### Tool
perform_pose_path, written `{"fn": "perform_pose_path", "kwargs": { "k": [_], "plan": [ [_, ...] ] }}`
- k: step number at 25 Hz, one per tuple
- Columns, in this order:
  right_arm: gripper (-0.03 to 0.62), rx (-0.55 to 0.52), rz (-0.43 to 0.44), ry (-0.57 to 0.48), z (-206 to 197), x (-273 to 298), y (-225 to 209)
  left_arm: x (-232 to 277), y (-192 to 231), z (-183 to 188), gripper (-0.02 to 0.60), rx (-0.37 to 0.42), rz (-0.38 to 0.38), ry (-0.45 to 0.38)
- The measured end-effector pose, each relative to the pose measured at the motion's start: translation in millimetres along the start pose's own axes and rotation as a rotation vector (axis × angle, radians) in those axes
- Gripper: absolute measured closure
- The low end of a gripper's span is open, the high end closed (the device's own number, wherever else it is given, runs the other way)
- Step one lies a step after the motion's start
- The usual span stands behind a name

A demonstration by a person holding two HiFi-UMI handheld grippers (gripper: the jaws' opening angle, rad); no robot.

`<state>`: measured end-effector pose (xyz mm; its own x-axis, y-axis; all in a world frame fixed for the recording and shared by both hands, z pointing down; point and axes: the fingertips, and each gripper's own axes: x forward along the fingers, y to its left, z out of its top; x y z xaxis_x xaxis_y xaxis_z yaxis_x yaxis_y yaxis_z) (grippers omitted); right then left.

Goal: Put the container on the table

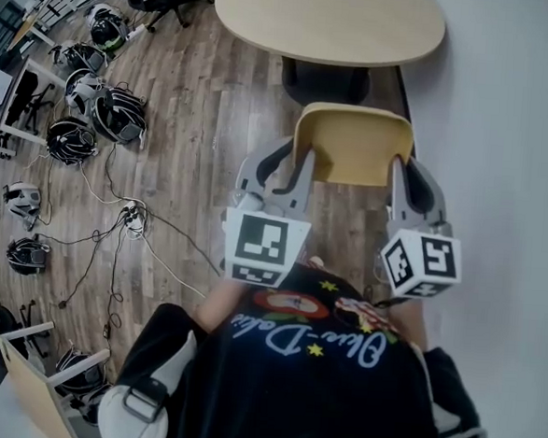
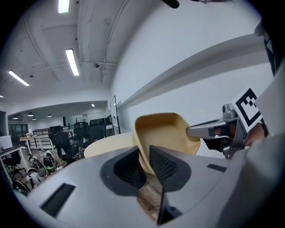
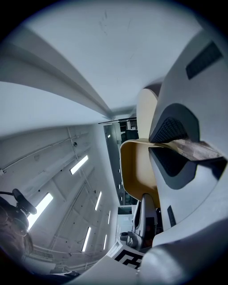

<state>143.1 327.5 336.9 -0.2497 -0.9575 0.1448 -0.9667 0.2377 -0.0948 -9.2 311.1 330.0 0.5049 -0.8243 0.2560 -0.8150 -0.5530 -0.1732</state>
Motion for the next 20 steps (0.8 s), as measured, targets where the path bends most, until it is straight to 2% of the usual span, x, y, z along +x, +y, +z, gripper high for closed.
{"fn": "perform_pose_path", "kwargs": {
  "k": [5, 11, 20],
  "plan": [
    [0.562, -0.02, -0.042, -0.007, 3, 18, -9, 26, 10, 1, 0.508, 0.003, -0.038, -0.021],
    [0.562, -0.021, -0.092, -0.003, 23, 48, -25, 63, 25, 20, 0.508, 0.003, -0.08, -0.046],
    [0.562, -0.039, -0.097, 0.001, 30, 108, -30, 108, 67, 24, 0.508, -0.005, -0.094, -0.047]
  ]
}}
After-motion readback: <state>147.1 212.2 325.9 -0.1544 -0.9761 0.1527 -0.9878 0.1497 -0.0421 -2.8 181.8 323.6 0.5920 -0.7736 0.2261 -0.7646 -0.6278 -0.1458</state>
